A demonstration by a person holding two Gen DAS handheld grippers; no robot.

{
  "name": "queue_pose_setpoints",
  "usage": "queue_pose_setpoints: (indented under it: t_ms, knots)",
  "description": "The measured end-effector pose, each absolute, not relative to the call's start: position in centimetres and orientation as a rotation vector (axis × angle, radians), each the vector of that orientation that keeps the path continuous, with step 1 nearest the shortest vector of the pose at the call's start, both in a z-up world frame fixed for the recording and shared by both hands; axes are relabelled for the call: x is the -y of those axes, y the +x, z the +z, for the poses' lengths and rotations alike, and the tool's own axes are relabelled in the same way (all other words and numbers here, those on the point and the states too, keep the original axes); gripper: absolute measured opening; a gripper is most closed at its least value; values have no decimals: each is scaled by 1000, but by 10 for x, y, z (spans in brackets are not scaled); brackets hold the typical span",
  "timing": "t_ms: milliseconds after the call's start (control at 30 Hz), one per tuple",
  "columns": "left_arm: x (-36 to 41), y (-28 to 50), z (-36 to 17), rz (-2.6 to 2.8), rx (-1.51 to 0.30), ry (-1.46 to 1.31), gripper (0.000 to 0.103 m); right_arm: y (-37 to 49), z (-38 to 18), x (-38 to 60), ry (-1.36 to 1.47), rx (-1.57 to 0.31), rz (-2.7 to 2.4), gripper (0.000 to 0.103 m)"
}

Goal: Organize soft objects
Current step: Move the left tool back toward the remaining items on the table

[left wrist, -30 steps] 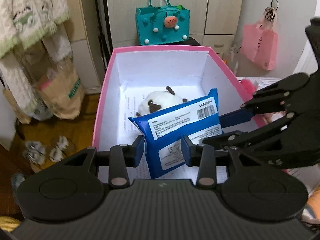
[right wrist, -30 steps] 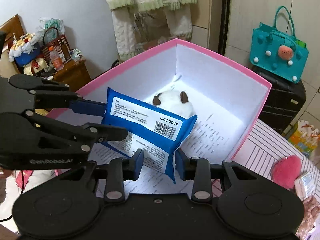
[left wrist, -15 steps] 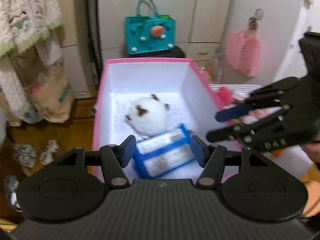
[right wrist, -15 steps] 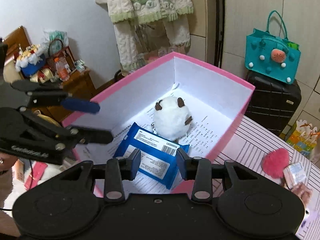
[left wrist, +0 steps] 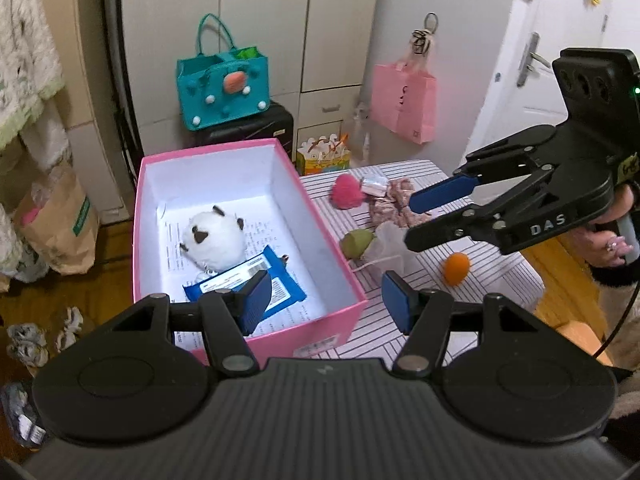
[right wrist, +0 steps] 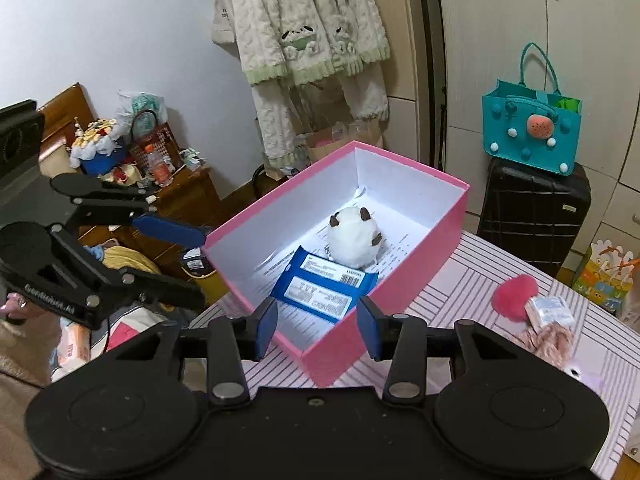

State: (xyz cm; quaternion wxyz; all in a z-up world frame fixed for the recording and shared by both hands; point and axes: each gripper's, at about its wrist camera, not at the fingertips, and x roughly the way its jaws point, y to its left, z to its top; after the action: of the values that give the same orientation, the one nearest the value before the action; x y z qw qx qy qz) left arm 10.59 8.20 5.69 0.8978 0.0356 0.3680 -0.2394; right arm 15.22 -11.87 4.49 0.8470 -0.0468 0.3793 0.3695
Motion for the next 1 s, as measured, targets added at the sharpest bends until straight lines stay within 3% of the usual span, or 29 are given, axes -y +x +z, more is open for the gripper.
queue_pose_setpoints:
  t_ms: [300, 1000]
  knots:
    - [-53, 74, 77, -545, -702, 156, 61, 108, 49, 168, -58, -777, 797, 52]
    - [39, 90, 45, -705, -823, 239, 61, 76, -9, 253, -68, -798, 652, 58]
